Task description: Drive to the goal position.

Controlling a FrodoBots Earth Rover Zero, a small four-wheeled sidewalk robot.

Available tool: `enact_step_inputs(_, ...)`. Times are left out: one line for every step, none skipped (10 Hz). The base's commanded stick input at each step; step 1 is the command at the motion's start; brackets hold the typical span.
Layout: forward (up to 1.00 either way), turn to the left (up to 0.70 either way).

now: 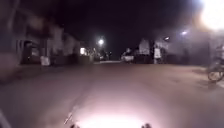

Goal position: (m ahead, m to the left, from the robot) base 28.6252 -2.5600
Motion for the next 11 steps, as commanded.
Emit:
enact_step_inputs(1.00,0.00)
enact_step_inputs(1.00,0.00)
enact_step_inputs(1.00,0.00)
enact_step_inputs(1.00,0.00)
enact_step_inputs(1.00,0.00)
enact_step_inputs(1.00,0.00)
enact_step_inputs(1.00,0.00)
enact_step_inputs(1.00,0.00)
enact_step_inputs(1.00,0.00)
enact_step_inputs(1.00,0.00)
enact_step_inputs(1.00,-0.22)
